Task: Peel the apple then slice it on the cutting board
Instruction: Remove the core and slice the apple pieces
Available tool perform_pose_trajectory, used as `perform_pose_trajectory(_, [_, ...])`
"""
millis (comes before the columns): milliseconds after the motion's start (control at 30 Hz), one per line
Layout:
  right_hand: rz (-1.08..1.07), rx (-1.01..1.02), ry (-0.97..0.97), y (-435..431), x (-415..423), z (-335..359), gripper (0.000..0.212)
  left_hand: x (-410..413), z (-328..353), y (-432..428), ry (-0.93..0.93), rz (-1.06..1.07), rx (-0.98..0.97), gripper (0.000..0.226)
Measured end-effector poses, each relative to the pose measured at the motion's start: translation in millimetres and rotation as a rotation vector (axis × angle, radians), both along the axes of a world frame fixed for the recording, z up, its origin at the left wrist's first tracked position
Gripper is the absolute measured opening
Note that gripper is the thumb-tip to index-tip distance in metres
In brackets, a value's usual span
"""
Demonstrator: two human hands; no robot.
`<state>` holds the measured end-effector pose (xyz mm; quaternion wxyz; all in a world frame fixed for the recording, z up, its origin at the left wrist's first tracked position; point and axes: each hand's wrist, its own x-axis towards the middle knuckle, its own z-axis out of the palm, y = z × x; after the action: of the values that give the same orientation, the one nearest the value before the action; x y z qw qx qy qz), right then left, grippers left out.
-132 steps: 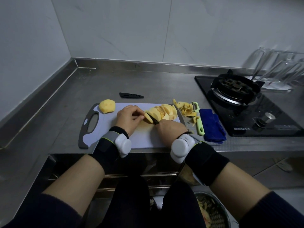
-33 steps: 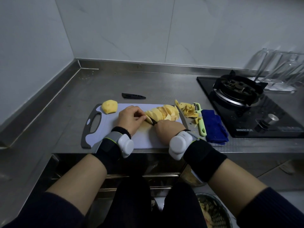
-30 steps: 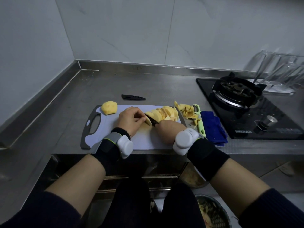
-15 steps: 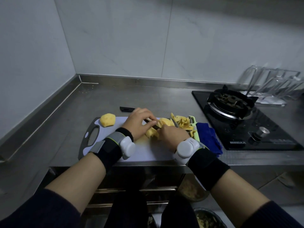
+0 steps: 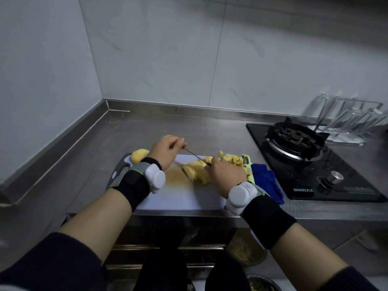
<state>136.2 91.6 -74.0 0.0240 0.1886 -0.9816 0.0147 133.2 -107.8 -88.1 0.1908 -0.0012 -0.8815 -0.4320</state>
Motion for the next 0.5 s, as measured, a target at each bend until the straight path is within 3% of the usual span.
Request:
perform_pose_trajectory(200, [0.007,-0.100,-0.090,-25,6,5,0.031,10,-3,-56,-0.058,0.152,-0.123,0.010])
perform_pose_trajectory(267, [-0.006,-0.179,-0.120,-28,9,3,0.027,12,-8,-79,-0.171,0.211,-0.205,0.028])
perform_pose_trajectory(400, [0.023,-0.253,-0.159,-39,16,-3,0.024,21,-11,-106,-0.458,0.210,-0.332,0.085])
perform_pose_trajectory(500, [0.035,-0.215,-0.145,-46,22,-6,0.025,21,-21,-110,-0.502,0.205,-0.329,0.081])
